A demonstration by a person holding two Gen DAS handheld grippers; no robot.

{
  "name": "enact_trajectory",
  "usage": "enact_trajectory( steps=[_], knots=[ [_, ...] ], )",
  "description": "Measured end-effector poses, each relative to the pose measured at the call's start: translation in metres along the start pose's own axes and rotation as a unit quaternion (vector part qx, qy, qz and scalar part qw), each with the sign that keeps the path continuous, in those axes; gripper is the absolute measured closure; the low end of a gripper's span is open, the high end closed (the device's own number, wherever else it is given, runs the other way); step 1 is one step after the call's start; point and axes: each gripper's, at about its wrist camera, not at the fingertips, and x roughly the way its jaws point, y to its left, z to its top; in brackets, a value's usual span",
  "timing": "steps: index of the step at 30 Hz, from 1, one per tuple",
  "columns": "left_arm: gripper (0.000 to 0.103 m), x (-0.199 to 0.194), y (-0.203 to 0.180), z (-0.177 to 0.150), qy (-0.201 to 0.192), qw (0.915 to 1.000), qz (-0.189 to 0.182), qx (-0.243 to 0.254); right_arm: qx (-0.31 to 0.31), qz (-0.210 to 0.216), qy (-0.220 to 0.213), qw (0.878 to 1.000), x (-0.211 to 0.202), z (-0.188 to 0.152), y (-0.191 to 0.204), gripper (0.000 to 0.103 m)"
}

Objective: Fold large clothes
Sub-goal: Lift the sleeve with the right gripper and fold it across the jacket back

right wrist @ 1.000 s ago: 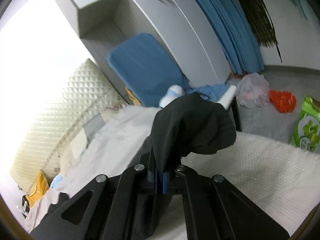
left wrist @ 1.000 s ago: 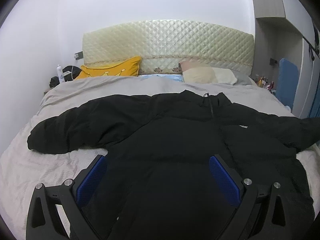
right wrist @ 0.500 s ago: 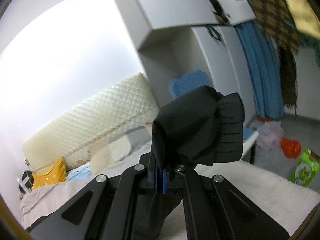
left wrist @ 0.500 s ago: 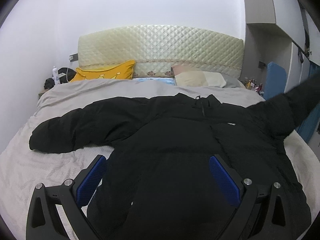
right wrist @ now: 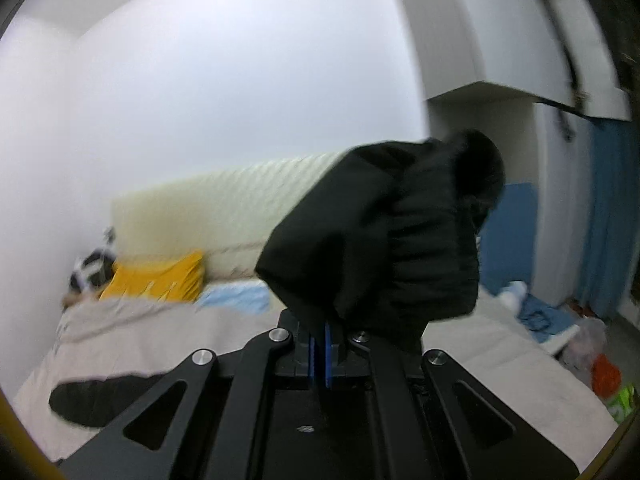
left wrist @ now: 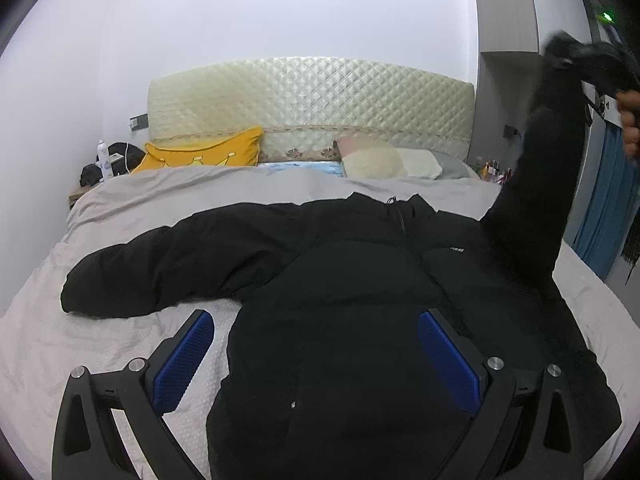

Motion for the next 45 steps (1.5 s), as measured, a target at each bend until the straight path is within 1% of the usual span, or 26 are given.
enact_trajectory(
  steps=[1, 2, 5, 8, 11, 14, 15, 16, 17, 20, 24, 29, 33, 35, 36, 37, 40, 41, 42, 43, 45],
  knots=[
    [0.000, 0.001, 0.002, 0.000, 0.004, 1.0000, -0.003, -0.002, -0.003, 0.009, 0.004, 1.000, 0.006, -0.006, 0.008, 0.100],
    [0.000, 0.001, 0.004, 0.000, 0.006, 1.0000, -0.005, -0.003, -0.005, 0.024, 0.012, 1.000, 0.017, -0.016, 0.026, 0.100],
    [0.000, 0.000, 0.012, -0.001, 0.003, 1.0000, -0.004, -0.006, -0.009, 0.058, 0.035, 0.998, 0.043, -0.045, 0.062, 0.100],
    [0.000, 0.000, 0.023, -0.001, 0.002, 0.9999, -0.002, -0.016, -0.020, 0.083, 0.062, 0.994, 0.067, -0.081, 0.099, 0.100],
    [0.000, 0.005, 0.038, -0.001, 0.012, 0.9994, -0.005, -0.032, -0.022, 0.103, 0.088, 0.991, 0.085, -0.115, 0.131, 0.100],
    [0.000, 0.013, 0.057, -0.003, 0.021, 0.9981, 0.001, -0.058, -0.030, 0.117, 0.125, 0.985, 0.111, -0.154, 0.158, 0.100],
    [0.000, 0.017, 0.062, -0.003, 0.025, 0.9978, 0.004, -0.062, -0.038, 0.122, 0.138, 0.982, 0.121, -0.172, 0.169, 0.100],
    [0.000, 0.019, 0.064, -0.005, 0.027, 0.9976, 0.006, -0.064, -0.041, 0.125, 0.145, 0.981, 0.121, -0.180, 0.168, 0.100],
    [0.000, 0.021, 0.068, -0.006, 0.030, 0.9974, 0.008, -0.066, -0.044, 0.130, 0.158, 0.978, 0.129, -0.197, 0.175, 0.100],
    [0.000, 0.029, 0.074, -0.009, 0.040, 0.9966, 0.007, -0.072, -0.045, 0.137, 0.186, 0.972, 0.146, -0.231, 0.187, 0.100],
    [0.000, 0.034, 0.074, -0.012, 0.046, 0.9962, 0.000, -0.074, -0.018, 0.140, 0.217, 0.966, 0.163, -0.273, 0.185, 0.100],
    [0.000, 0.043, 0.071, -0.016, 0.053, 0.9962, 0.000, -0.070, -0.010, 0.130, 0.234, 0.963, 0.182, -0.290, 0.193, 0.100],
    [0.000, 0.053, 0.068, -0.019, 0.070, 0.9953, -0.001, -0.067, 0.000, 0.137, 0.240, 0.961, 0.180, -0.285, 0.191, 0.098],
    [0.000, 0.050, 0.067, -0.019, 0.066, 0.9953, -0.003, -0.070, 0.001, 0.145, 0.251, 0.957, 0.178, -0.283, 0.190, 0.093],
    [0.000, 0.044, 0.067, -0.018, 0.058, 0.9956, -0.004, -0.073, 0.002, 0.150, 0.257, 0.955, 0.175, -0.283, 0.189, 0.088],
    [0.000, 0.041, 0.067, -0.016, 0.052, 0.9959, -0.003, -0.074, 0.004, 0.153, 0.261, 0.953, 0.172, -0.281, 0.188, 0.085],
    [0.000, 0.034, 0.062, -0.015, 0.044, 0.9967, -0.001, -0.068, 0.004, 0.160, 0.265, 0.951, 0.158, -0.276, 0.186, 0.063],
    [0.000, 0.033, 0.060, -0.016, 0.046, 0.9969, -0.001, -0.064, 0.003, 0.161, 0.259, 0.952, 0.151, -0.272, 0.184, 0.051],
    [0.000, 0.032, 0.058, -0.016, 0.048, 0.9970, -0.001, -0.061, 0.005, 0.165, 0.252, 0.954, 0.144, -0.269, 0.182, 0.041],
    [0.000, 0.031, 0.056, -0.017, 0.050, 0.9971, -0.002, -0.057, 0.008, 0.166, 0.245, 0.955, 0.137, -0.265, 0.179, 0.038],
    [0.000, 0.027, 0.051, -0.016, 0.049, 0.9974, -0.003, -0.053, 0.014, 0.162, 0.233, 0.959, 0.123, -0.257, 0.170, 0.037]
  ],
)
